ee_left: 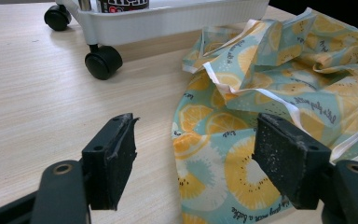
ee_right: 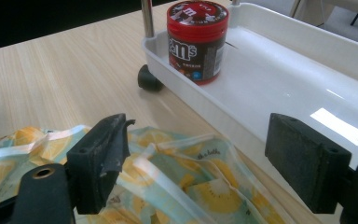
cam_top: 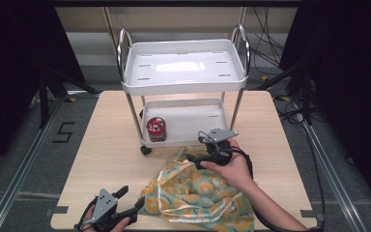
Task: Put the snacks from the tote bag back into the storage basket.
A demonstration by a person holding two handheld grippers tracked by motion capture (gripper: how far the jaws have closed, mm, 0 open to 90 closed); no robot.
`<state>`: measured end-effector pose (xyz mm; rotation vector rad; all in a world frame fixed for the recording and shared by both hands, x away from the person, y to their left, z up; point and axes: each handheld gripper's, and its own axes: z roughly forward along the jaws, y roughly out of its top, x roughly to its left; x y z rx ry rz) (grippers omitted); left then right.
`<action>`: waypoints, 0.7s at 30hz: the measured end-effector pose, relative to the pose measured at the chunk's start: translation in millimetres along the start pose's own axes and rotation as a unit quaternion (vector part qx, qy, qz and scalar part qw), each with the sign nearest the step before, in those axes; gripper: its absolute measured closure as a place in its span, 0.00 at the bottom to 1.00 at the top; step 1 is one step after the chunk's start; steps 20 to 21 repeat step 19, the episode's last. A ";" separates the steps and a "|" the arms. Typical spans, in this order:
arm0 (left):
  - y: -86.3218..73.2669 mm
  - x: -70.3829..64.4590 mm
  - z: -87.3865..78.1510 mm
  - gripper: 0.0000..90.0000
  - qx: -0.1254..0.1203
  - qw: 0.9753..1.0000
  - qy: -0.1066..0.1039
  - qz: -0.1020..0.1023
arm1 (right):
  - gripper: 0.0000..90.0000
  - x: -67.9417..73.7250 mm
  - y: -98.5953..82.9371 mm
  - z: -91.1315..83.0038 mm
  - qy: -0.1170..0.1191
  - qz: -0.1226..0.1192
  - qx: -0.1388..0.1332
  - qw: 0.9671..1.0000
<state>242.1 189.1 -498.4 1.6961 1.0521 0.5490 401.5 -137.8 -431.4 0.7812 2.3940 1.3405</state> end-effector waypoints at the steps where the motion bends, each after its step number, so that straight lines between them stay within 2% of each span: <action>1: 0.0 0.0 -0.1 0.32 0.001 1.000 0.000 0.001 | 0.25 1.9 -2.1 -1.1 0.004 0.006 0.000 1.000; 2: 0.0 0.0 -0.1 0.32 0.000 1.000 0.000 0.001 | 0.26 -0.4 -3.5 -2.6 0.001 -0.005 -0.005 1.000; 6: 0.1 0.5 -0.3 0.32 0.005 1.000 0.002 0.002 | 0.27 1.3 -11.1 -5.1 0.001 -0.001 -0.016 1.000; 9: 0.2 0.4 -0.3 0.32 0.003 1.000 0.001 0.000 | 0.27 1.9 -16.6 -7.2 0.005 0.007 -0.014 1.000; 11: 0.2 0.6 -0.2 0.32 0.001 1.000 0.000 0.002 | 0.28 1.7 -20.0 -6.4 0.002 0.002 -0.019 1.000; 13: 0.8 0.0 -1.5 0.32 0.003 1.000 0.003 0.000 | 0.28 2.1 -21.4 -7.4 0.012 0.005 -0.018 1.000; 14: 0.9 -0.1 -1.7 0.32 0.003 1.000 0.003 0.000 | 0.28 2.8 -22.0 -7.8 0.008 0.010 -0.021 1.000; 15: 0.9 0.2 -1.7 0.32 0.003 1.000 0.002 0.000 | 0.28 2.0 -22.1 -9.4 0.004 0.003 -0.022 1.000; 21: 1.3 1.6 -2.2 0.32 0.005 1.000 0.002 0.004 | 0.29 2.9 -23.3 -11.1 0.006 0.010 -0.021 1.000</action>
